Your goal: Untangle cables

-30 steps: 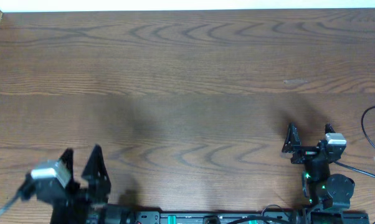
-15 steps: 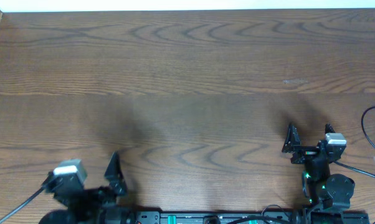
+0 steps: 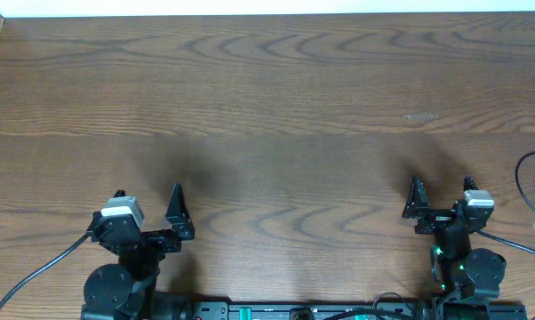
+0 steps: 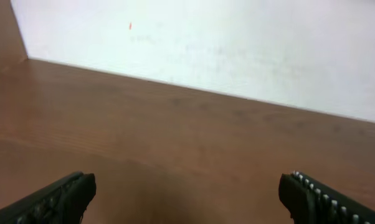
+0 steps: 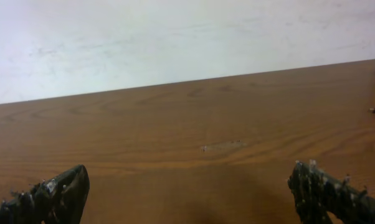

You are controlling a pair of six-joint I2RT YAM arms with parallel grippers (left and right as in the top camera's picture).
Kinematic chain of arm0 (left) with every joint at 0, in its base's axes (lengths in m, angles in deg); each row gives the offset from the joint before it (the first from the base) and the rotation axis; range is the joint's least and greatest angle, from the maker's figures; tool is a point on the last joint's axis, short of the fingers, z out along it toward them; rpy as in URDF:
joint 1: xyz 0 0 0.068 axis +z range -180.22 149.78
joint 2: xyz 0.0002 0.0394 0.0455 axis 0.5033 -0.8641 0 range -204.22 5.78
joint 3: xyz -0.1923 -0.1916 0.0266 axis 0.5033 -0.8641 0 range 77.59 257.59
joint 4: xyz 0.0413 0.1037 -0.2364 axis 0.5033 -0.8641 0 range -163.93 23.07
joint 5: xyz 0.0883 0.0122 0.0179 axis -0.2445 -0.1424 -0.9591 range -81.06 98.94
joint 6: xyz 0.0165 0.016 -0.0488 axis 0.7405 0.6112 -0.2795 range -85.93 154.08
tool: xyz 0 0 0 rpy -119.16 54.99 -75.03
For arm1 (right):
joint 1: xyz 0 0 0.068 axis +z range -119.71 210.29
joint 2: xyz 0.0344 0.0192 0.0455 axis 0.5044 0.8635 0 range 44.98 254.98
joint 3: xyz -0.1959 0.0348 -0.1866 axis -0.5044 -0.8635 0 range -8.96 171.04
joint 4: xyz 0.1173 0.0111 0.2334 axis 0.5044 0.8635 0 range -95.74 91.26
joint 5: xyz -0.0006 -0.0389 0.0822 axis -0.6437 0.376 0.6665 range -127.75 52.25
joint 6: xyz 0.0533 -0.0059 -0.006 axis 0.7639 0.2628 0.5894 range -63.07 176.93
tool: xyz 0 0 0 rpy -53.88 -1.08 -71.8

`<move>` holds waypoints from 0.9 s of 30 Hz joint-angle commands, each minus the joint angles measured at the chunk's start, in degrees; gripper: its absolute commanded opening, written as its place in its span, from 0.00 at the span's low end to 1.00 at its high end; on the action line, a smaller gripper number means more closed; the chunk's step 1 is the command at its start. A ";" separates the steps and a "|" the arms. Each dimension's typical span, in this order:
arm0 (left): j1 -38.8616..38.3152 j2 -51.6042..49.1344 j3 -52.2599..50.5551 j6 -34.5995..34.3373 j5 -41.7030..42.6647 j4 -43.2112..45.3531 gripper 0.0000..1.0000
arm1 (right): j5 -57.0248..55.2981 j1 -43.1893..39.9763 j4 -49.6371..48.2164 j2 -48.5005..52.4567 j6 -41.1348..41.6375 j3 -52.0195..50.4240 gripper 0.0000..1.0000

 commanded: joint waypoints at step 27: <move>4.79 6.99 -27.85 6.62 1.20 22.38 0.99 | 0.17 0.35 0.02 -0.37 0.81 -0.24 0.99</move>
